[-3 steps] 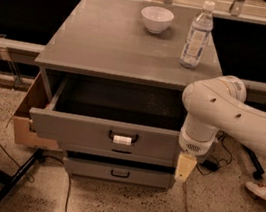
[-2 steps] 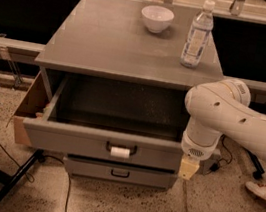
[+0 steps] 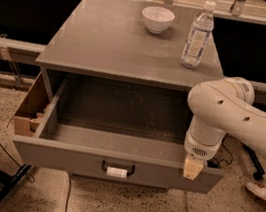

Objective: Open top drawer

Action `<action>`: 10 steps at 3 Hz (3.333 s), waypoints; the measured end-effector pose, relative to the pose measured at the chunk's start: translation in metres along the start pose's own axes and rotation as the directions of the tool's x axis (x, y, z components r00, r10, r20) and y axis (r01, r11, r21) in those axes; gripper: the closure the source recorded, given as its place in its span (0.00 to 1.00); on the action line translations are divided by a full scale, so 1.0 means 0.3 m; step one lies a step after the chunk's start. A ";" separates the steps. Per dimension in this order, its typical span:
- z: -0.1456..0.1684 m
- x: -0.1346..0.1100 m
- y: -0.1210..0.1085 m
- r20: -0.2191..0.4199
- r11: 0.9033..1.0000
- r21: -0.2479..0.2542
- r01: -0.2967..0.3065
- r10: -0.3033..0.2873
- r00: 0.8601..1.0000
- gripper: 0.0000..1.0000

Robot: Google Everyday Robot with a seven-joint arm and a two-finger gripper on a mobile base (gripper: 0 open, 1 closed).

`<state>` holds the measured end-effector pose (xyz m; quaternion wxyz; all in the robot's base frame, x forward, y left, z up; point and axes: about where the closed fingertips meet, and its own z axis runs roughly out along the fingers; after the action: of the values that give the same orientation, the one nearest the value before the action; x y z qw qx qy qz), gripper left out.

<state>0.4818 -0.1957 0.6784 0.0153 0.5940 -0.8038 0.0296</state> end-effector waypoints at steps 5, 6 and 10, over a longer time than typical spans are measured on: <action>0.028 0.094 0.203 0.000 0.998 -0.054 0.036 -0.036 0.999 0.26; 0.023 0.112 0.225 -0.002 0.998 -0.060 0.037 -0.037 0.999 0.49; -0.007 0.126 0.217 -0.002 0.998 -0.060 0.037 -0.037 0.999 0.82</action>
Offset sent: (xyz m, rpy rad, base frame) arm 0.0000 0.0000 0.0000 0.0000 0.0000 0.0000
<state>0.4085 -0.2126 0.6808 0.0350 0.6079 -0.7932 0.0063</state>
